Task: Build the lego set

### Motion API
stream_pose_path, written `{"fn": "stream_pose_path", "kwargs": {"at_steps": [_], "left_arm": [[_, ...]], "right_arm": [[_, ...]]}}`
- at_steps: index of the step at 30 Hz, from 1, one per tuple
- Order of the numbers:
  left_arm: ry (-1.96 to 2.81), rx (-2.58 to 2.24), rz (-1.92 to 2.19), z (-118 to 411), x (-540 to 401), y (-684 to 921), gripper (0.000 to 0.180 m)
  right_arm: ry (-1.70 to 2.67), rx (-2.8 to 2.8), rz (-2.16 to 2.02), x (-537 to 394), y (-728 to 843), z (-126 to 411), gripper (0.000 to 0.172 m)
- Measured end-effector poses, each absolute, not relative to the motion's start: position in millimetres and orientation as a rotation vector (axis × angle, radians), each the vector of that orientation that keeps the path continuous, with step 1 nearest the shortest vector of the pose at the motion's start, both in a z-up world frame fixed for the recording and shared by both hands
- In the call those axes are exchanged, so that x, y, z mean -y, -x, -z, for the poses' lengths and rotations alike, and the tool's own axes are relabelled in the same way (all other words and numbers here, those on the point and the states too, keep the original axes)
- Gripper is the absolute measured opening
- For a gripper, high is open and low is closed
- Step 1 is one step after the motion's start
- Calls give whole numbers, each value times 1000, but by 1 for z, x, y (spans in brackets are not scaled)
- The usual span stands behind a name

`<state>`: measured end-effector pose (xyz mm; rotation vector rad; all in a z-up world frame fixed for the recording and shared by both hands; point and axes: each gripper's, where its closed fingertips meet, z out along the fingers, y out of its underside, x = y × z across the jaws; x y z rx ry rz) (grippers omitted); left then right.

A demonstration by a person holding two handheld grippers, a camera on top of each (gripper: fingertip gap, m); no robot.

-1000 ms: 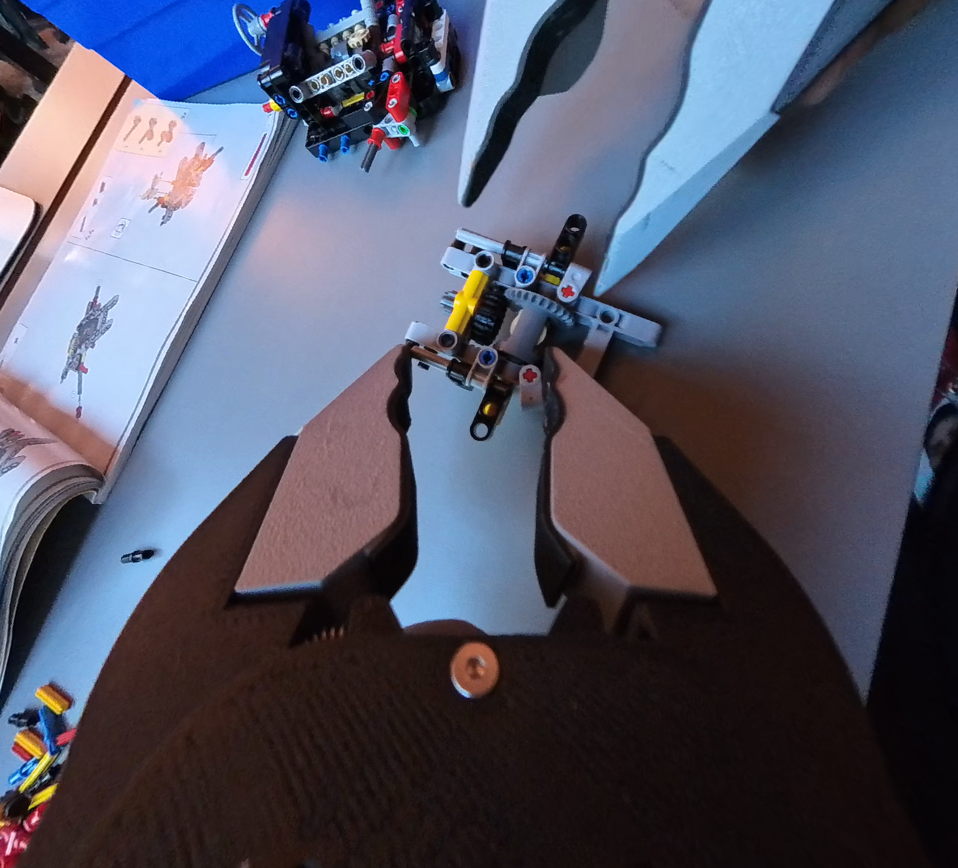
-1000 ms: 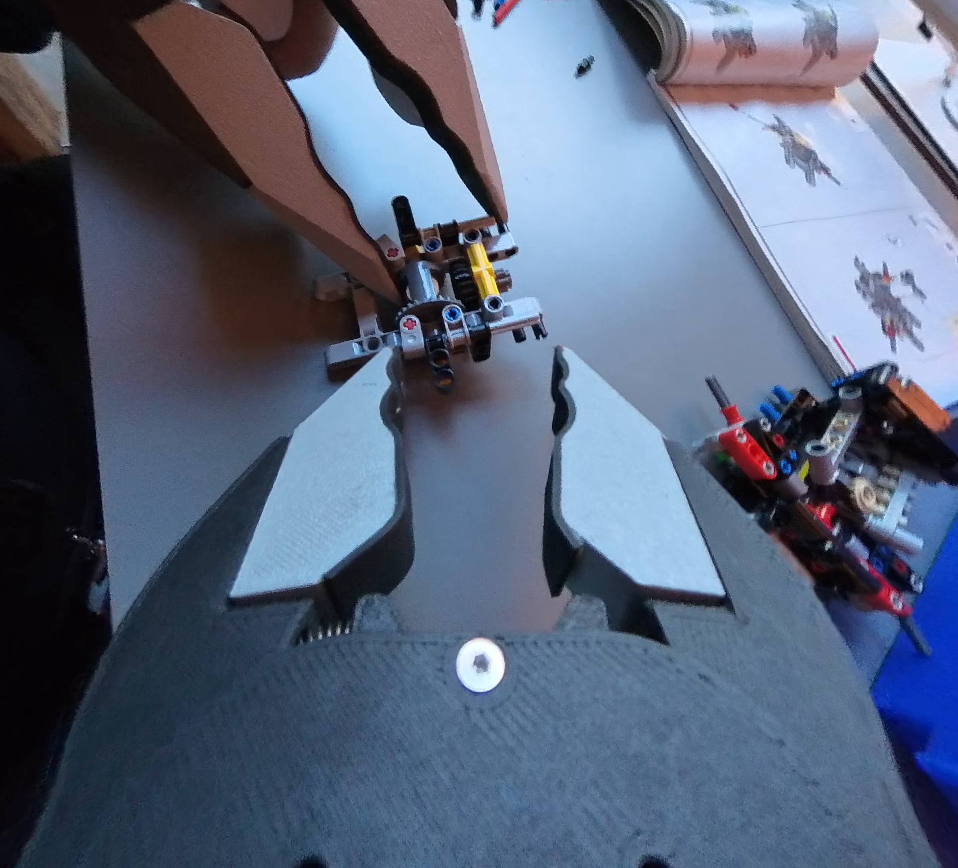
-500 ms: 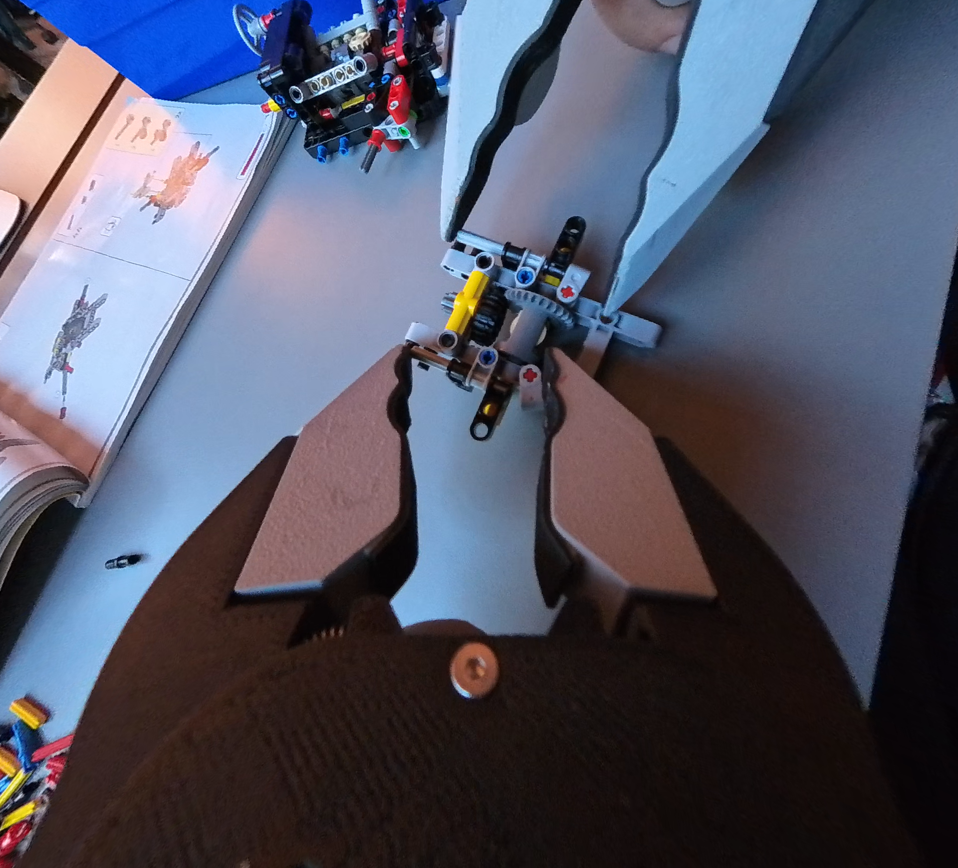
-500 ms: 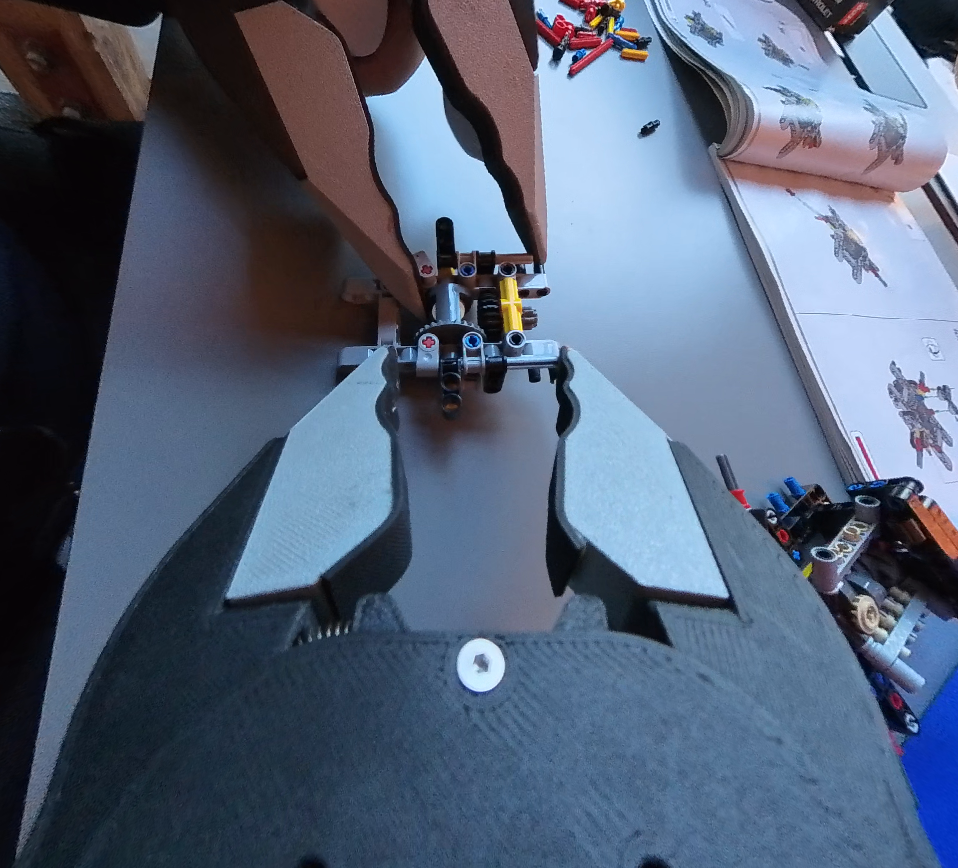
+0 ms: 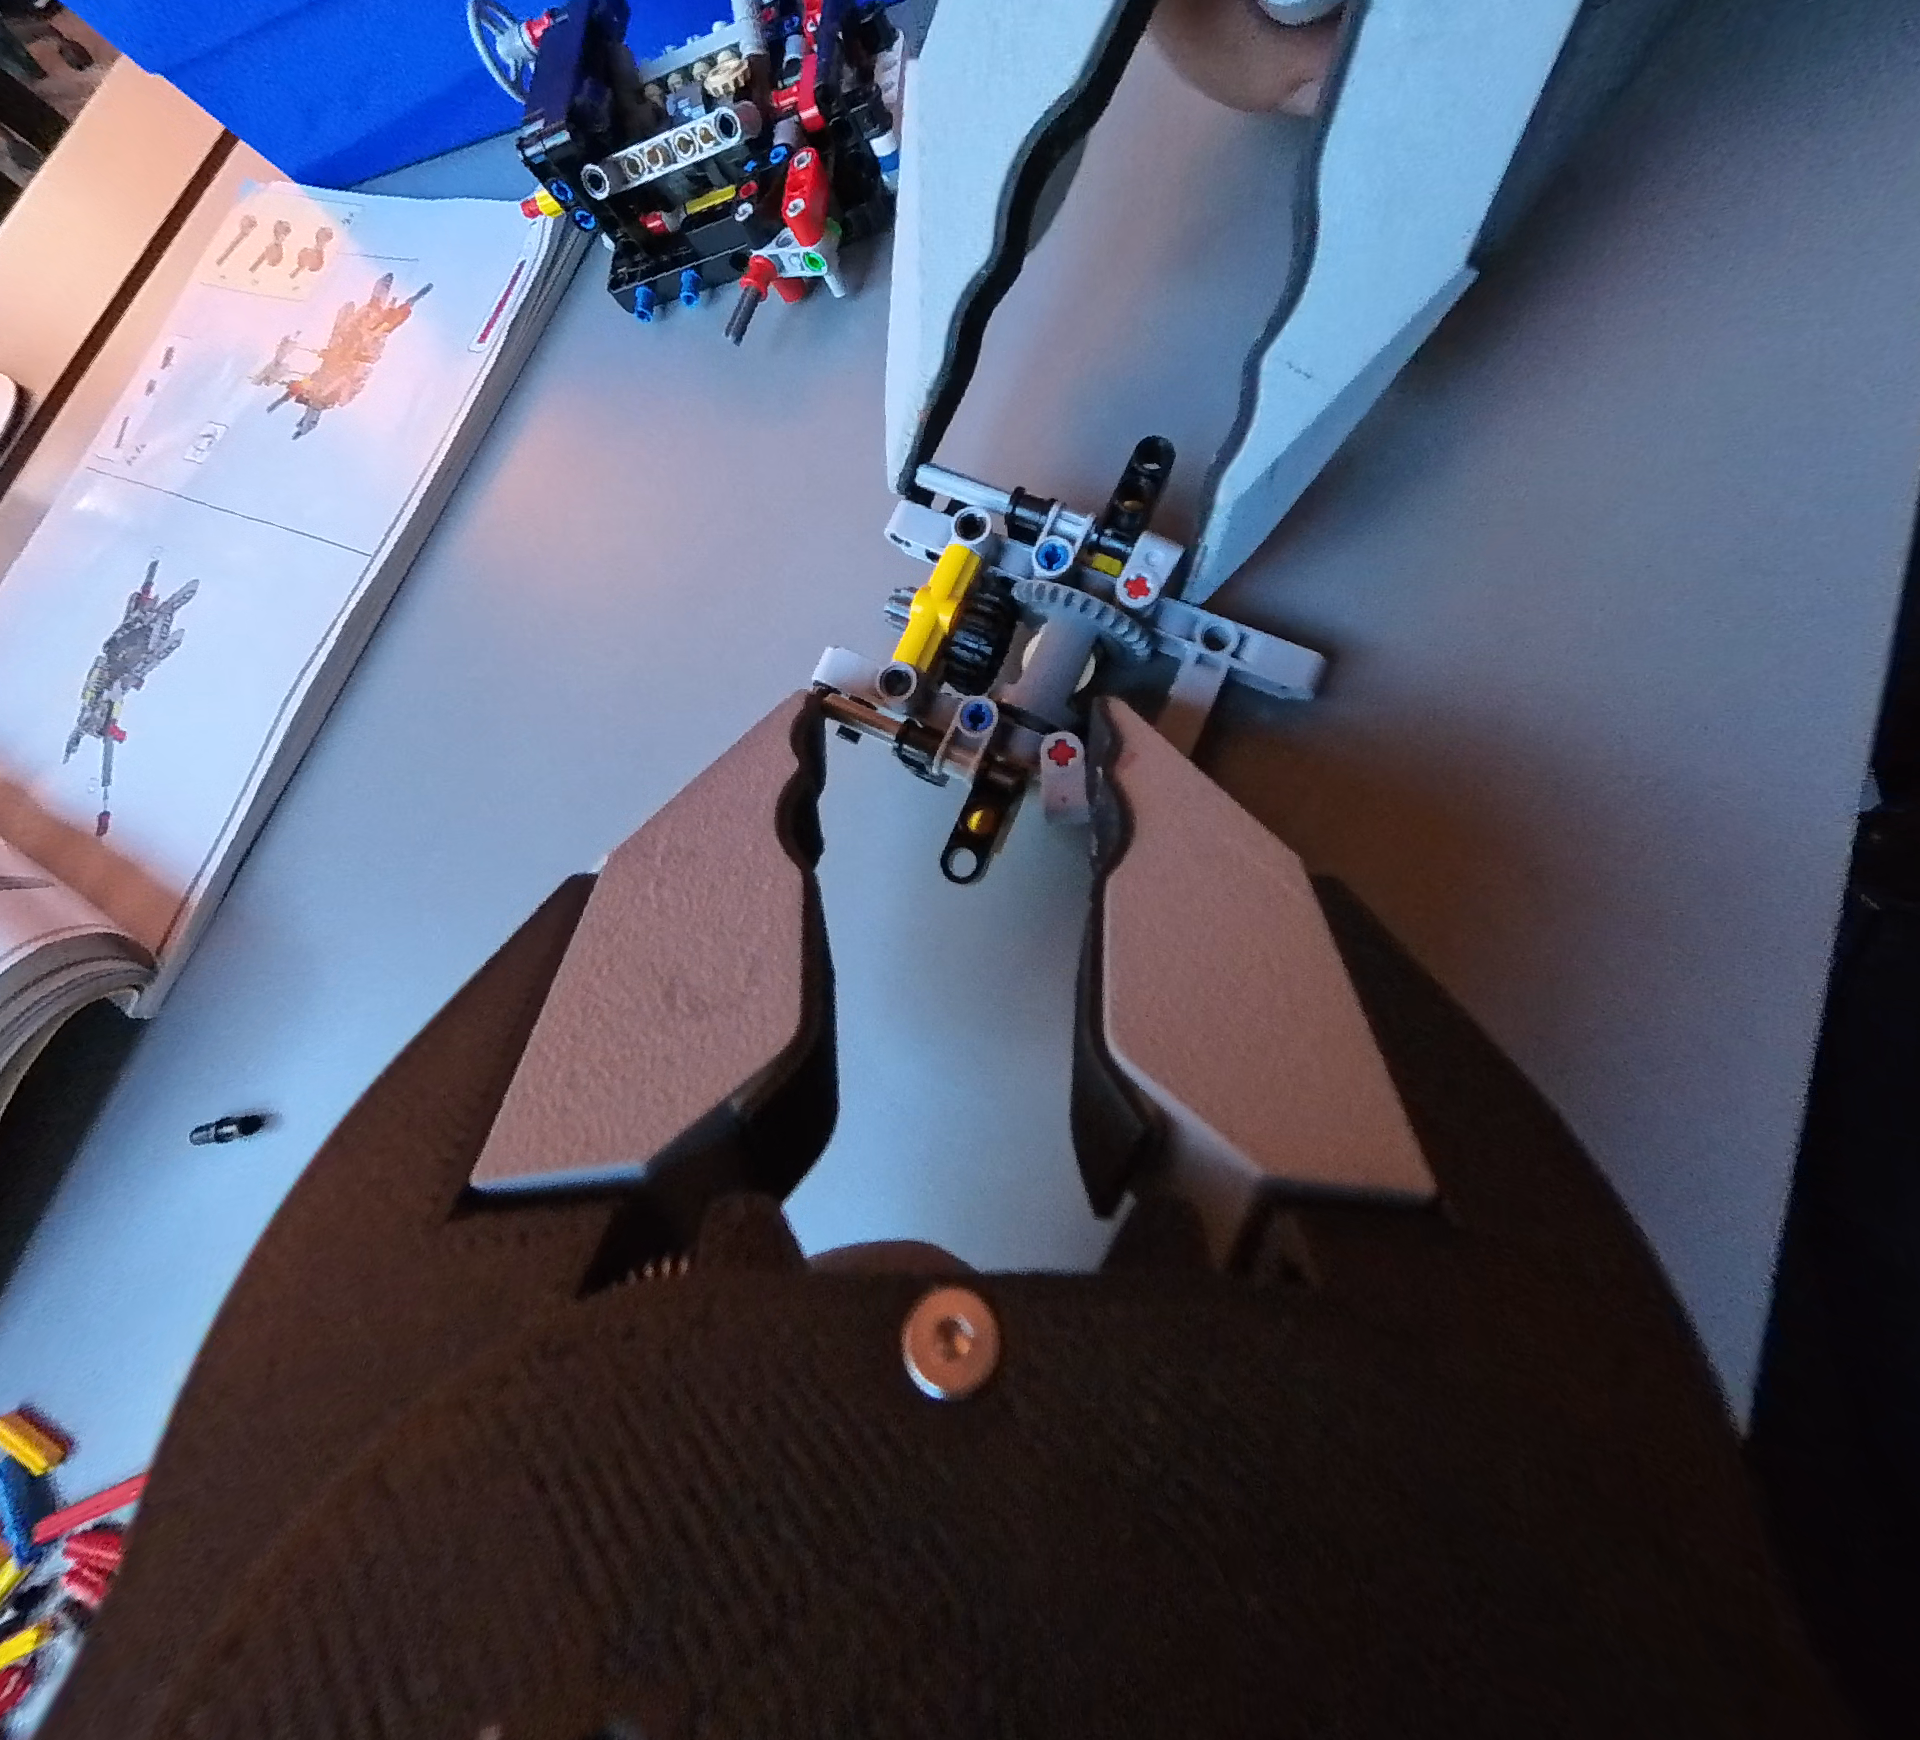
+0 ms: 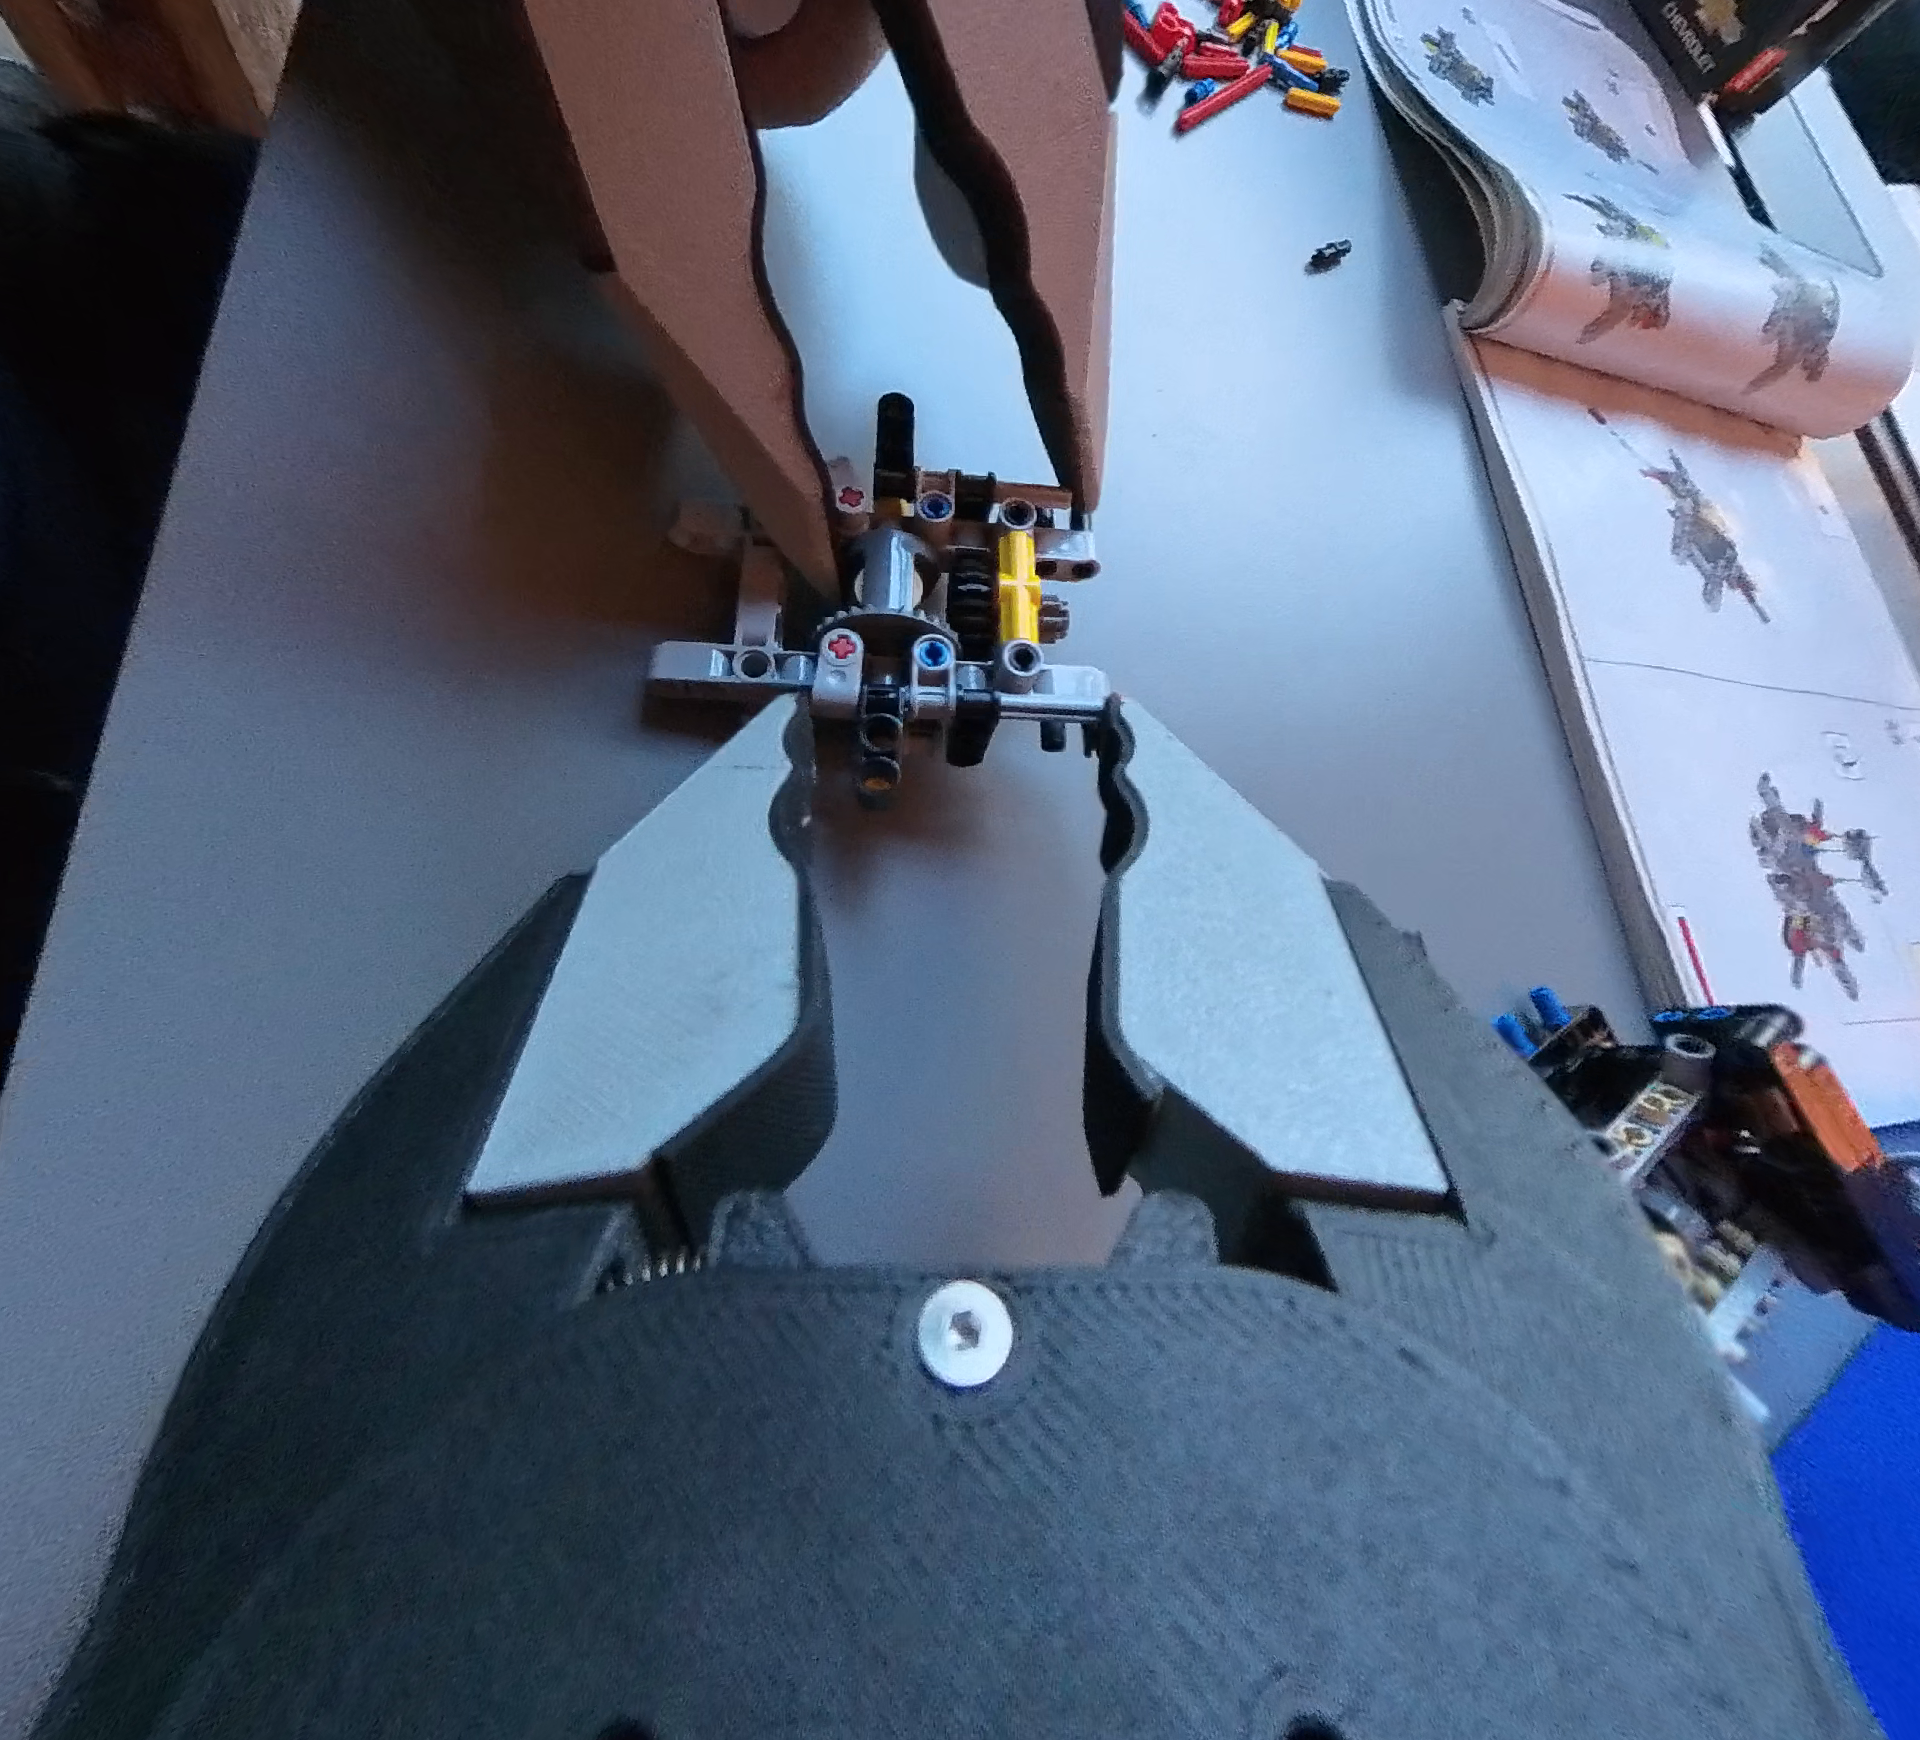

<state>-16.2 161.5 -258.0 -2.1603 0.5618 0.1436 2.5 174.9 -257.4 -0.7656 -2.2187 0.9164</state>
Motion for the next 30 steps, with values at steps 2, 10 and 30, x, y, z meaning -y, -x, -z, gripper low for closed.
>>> {"fn": "stream_pose_path", "kwargs": {"at_steps": [2,10,30], "left_arm": [[2161,-564,-150,258,-162,16,49],[2159,-559,-148,258,-163,18,49],[2175,-515,-135,259,-165,22,48]], "right_arm": [[760,2218,-919,-175,-2,257,52],[761,2249,-956,-176,0,258,54],[737,2243,-968,-177,5,256,52]]}}
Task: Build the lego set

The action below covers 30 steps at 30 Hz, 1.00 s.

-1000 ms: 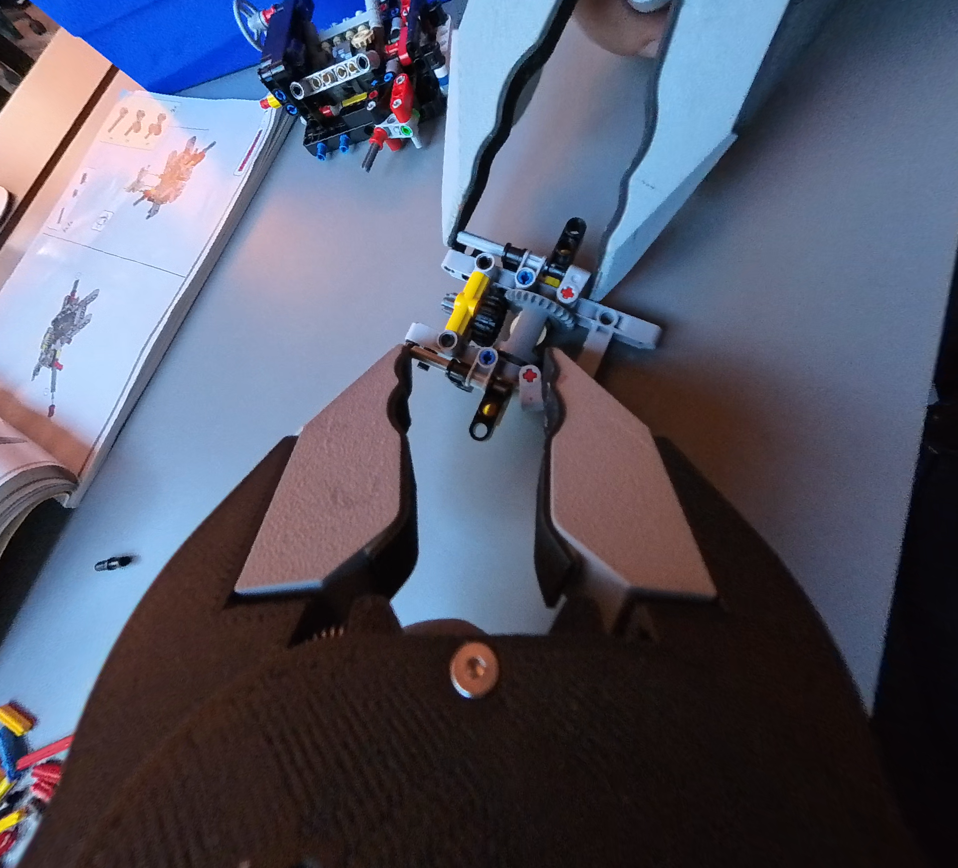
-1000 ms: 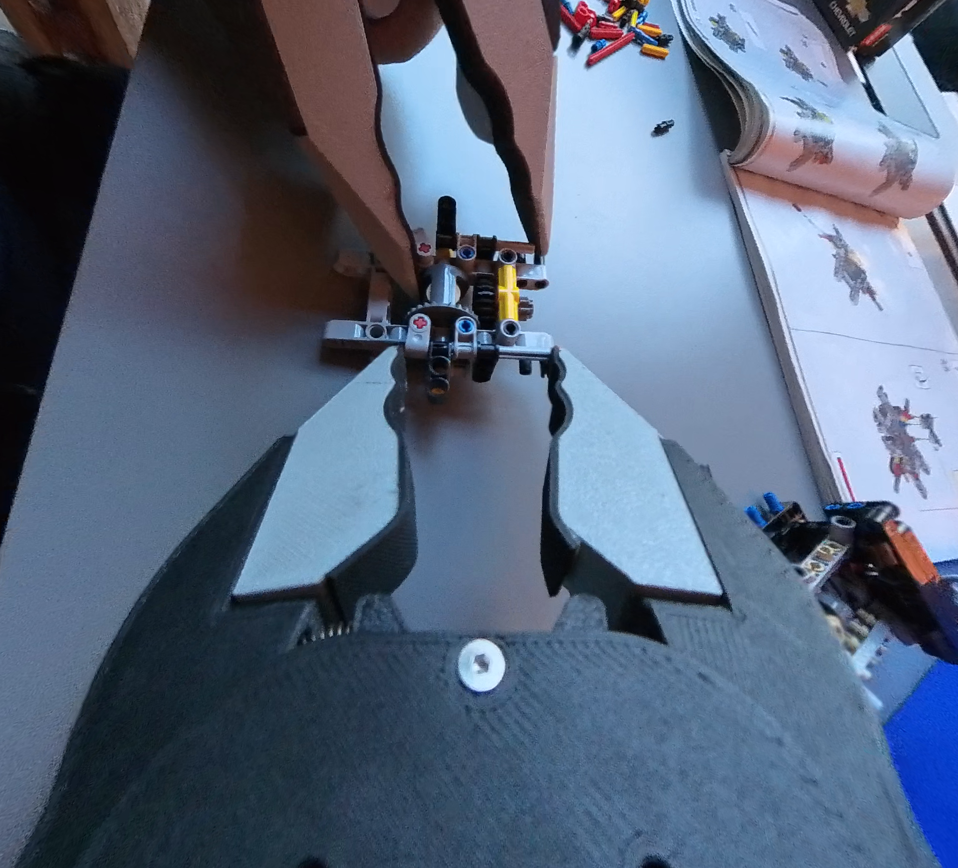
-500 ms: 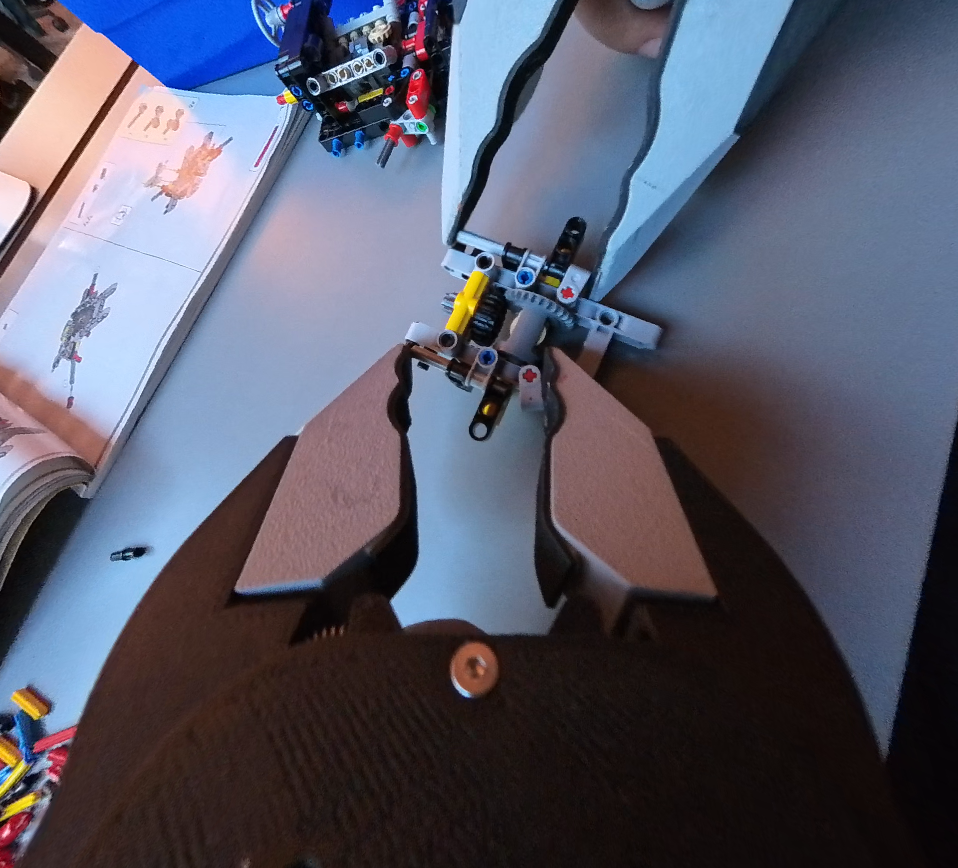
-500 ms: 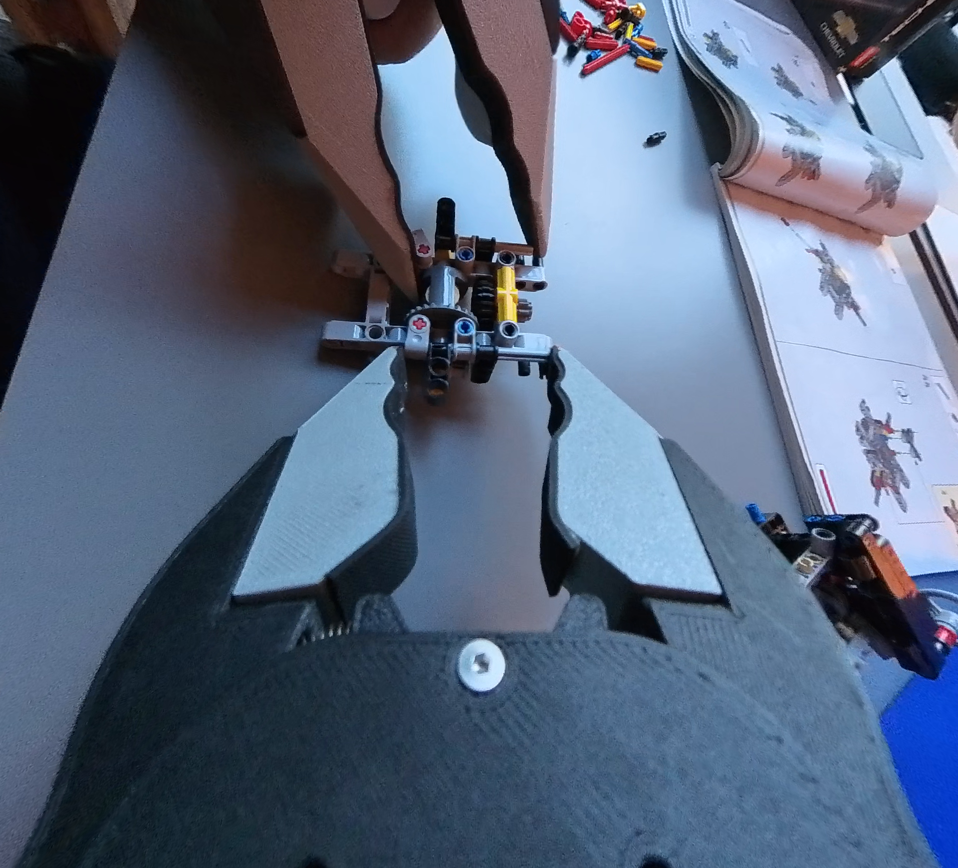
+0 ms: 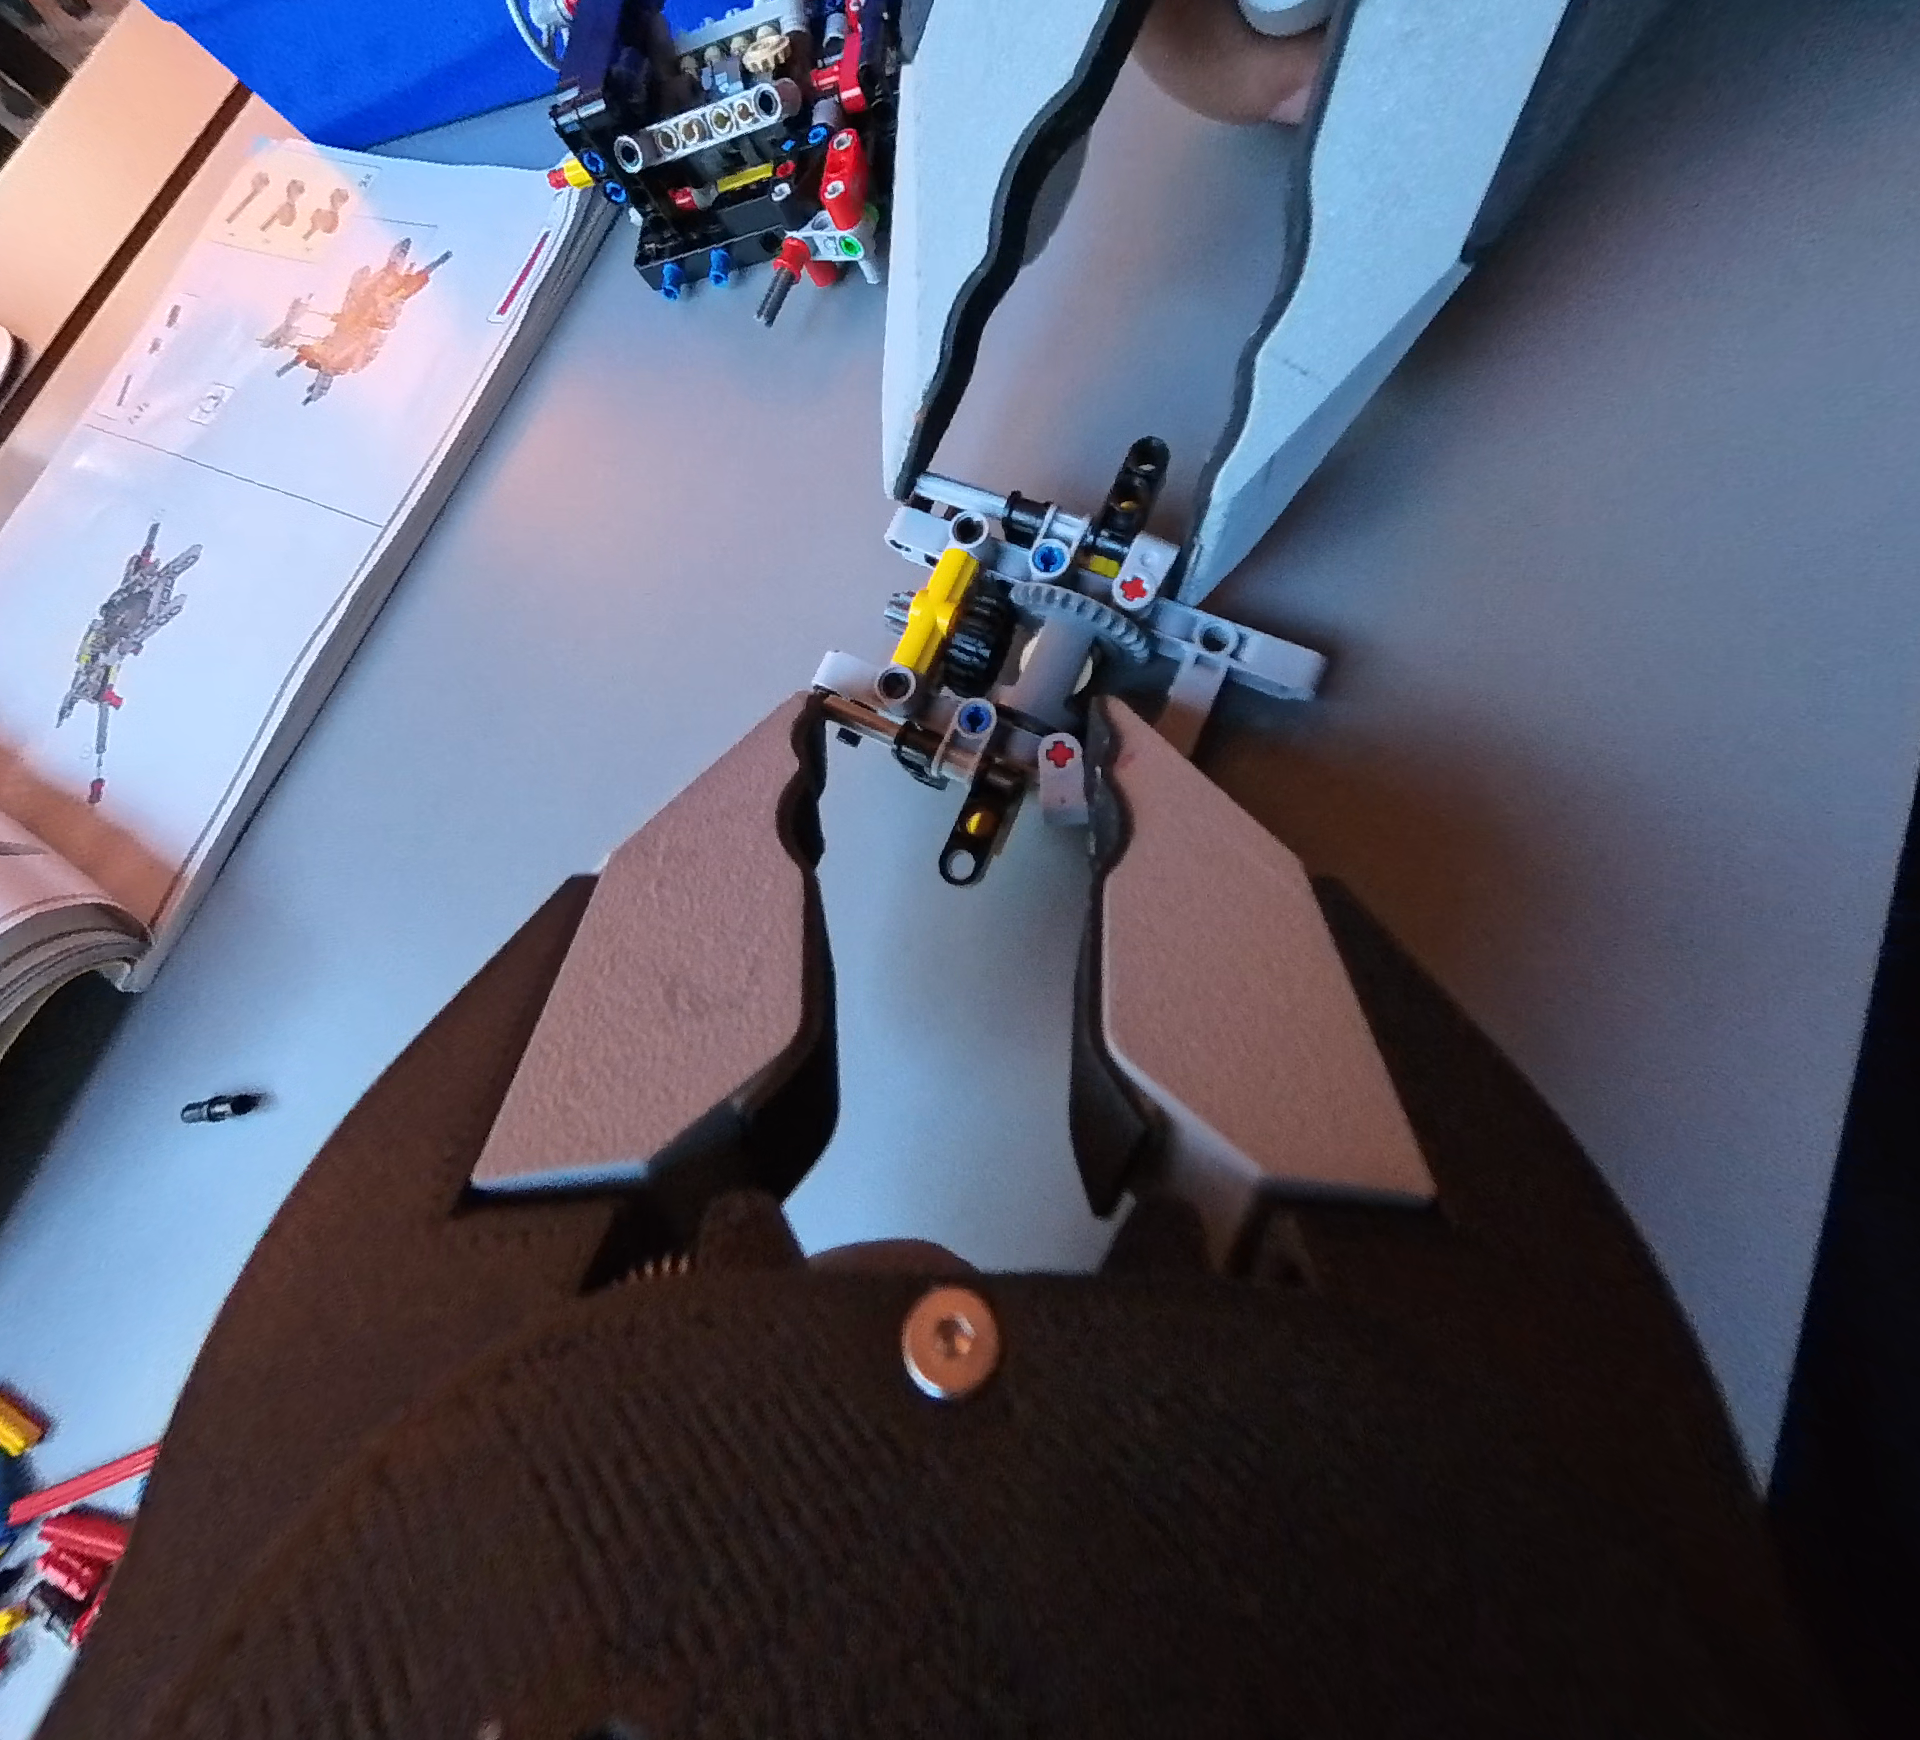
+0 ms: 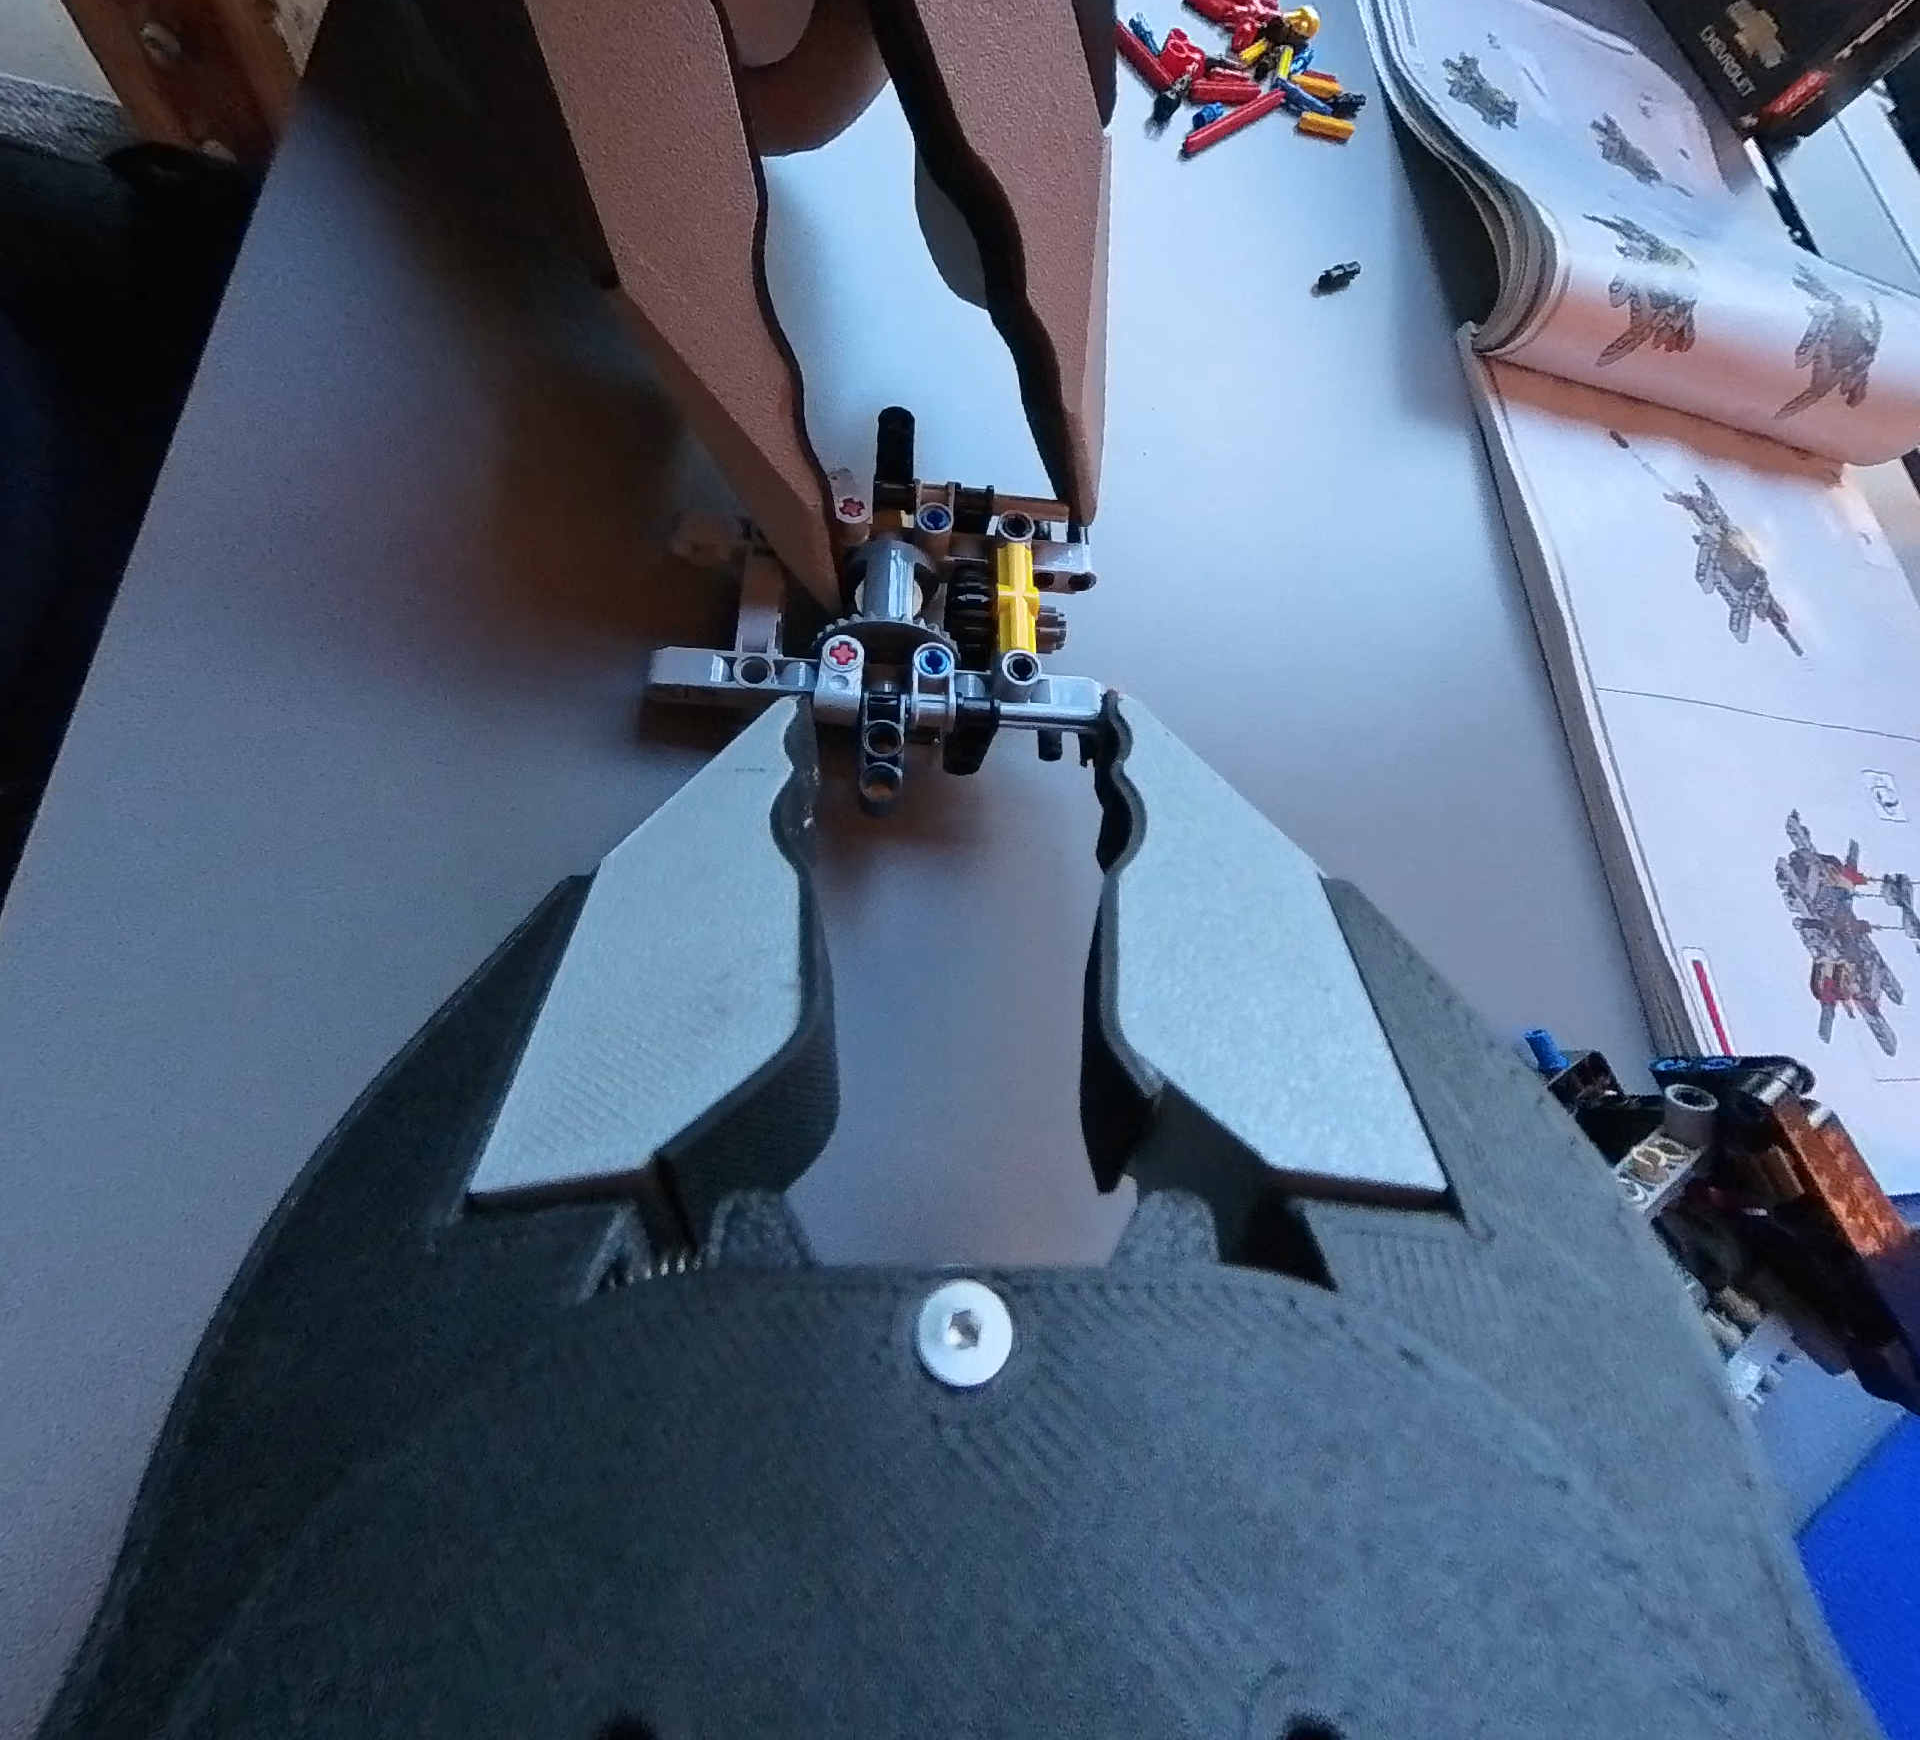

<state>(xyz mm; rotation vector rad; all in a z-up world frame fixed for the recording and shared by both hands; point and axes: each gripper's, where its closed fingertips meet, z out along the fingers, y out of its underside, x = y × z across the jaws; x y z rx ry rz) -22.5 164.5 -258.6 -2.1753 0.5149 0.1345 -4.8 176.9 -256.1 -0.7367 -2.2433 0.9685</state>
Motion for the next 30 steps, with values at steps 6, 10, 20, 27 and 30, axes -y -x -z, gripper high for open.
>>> {"fn": "stream_pose_path", "kwargs": {"at_steps": [6,10,20,27,30], "left_arm": [[2194,-456,-169,260,-168,25,47],[2189,-442,-167,260,-166,24,47],[2191,-433,-182,260,-164,23,46],[2187,-427,-212,260,-164,23,46],[2188,-424,-214,259,-164,23,46]], "right_arm": [[812,2239,-968,-177,6,257,50],[819,2249,-977,-177,5,257,49],[795,2260,-966,-173,4,257,48],[783,2247,-926,-173,3,258,48],[781,2248,-924,-173,3,258,47]]}}
